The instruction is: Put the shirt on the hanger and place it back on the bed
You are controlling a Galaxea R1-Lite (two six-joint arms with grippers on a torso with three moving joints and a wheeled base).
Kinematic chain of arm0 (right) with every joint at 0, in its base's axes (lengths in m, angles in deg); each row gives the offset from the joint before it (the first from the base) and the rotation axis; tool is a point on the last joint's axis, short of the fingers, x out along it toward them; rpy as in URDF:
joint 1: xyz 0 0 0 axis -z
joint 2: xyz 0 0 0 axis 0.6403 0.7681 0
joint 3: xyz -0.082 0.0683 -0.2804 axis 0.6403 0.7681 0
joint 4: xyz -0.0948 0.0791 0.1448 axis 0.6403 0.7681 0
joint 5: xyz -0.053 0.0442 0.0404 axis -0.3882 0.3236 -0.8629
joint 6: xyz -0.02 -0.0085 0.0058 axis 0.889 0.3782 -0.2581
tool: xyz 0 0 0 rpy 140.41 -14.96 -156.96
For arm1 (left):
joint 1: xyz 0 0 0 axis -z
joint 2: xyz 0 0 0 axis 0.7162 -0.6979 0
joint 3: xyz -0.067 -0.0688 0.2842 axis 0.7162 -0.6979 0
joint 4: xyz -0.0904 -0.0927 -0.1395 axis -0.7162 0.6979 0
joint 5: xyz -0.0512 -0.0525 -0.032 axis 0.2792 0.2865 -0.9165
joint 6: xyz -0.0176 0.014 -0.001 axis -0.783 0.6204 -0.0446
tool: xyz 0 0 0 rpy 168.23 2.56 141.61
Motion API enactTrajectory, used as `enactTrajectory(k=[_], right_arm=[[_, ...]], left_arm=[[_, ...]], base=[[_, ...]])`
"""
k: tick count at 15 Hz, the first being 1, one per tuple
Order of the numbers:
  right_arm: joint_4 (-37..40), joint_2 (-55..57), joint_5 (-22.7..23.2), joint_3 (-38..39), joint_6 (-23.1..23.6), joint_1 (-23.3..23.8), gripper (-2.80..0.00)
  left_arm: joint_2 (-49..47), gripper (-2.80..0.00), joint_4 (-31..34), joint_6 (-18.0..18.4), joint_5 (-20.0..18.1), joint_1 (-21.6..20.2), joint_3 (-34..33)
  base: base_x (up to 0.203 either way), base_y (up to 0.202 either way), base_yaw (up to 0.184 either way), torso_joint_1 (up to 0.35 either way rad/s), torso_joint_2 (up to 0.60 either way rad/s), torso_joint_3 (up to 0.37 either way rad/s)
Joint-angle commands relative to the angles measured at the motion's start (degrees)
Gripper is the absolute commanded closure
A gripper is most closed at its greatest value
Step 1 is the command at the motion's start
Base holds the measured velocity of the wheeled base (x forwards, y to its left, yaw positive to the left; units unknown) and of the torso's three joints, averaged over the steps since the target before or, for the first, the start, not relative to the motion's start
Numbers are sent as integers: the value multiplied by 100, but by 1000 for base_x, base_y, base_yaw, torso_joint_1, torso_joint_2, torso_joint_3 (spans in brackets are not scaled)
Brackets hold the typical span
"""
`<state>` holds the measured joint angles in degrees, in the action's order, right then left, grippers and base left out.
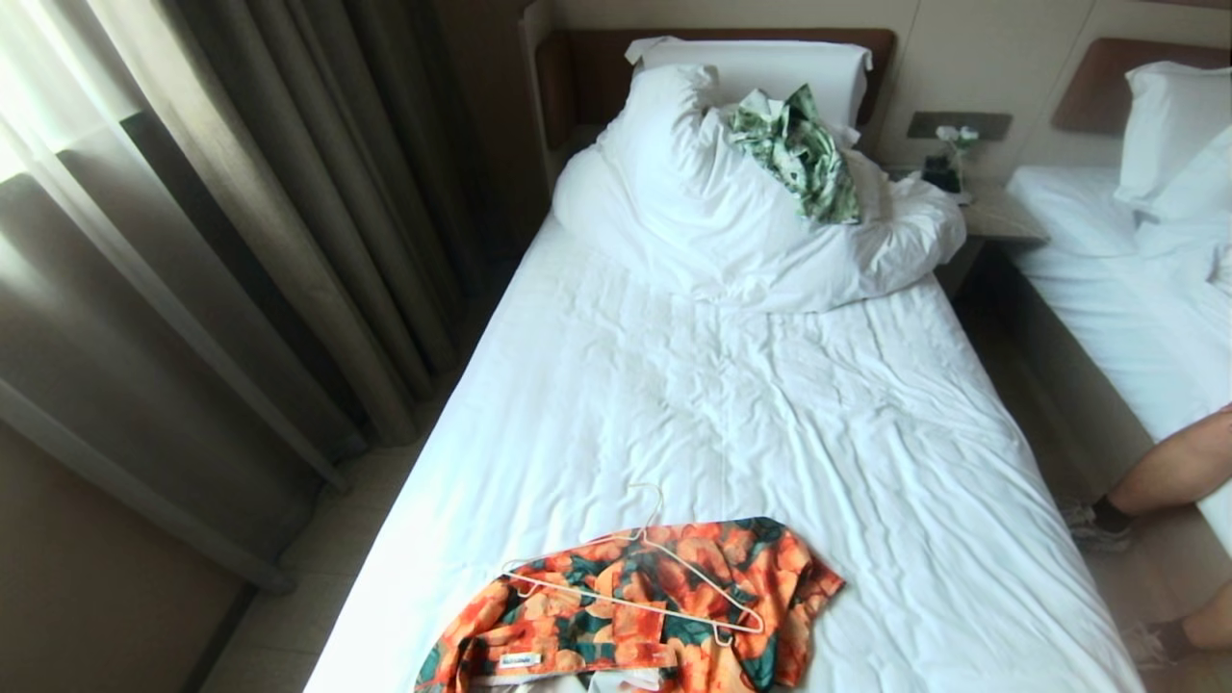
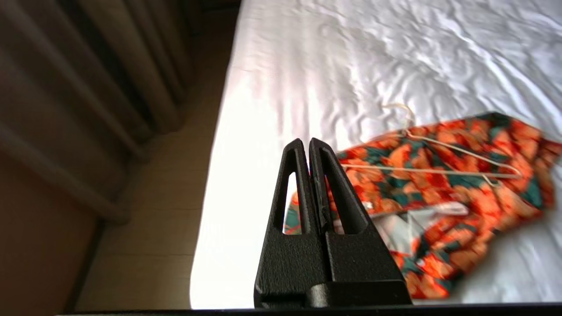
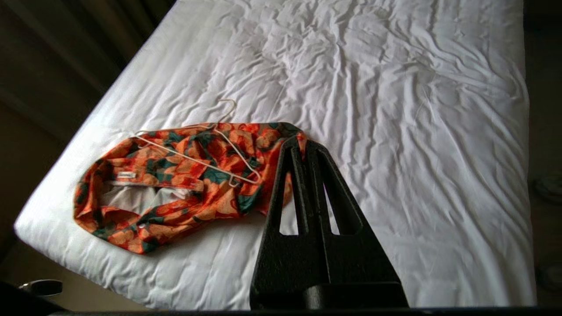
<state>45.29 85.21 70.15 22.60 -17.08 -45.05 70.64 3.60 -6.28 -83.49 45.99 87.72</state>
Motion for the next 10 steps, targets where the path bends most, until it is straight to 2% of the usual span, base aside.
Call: enactTrajectory(k=[1,4,6,8,10], right_arm=[[-413,-6,-324,573,70,2,0],[-1076,-8,-1519,1249,476,2,0],[-1193,-13,-2118,1152,817,10,0],[-1120,-67,-2356,1088,1177,209,0],[-975,-179,-2283,1028,1299,741,0]], left_arm=[[76,0,5,4,-328,13,-182],[70,0,0,31,-328,20,-176],[78,0,0,31,-328,20,-176],[76,0,-9,17,-327,20,-176],[78,0,-9,-4,-319,20,-176]], base=[[0,0,0,0,0,0],[0,0,0,0,0,0],[0,0,0,0,0,0],[0,0,0,0,0,0],[0,0,0,0,0,0]])
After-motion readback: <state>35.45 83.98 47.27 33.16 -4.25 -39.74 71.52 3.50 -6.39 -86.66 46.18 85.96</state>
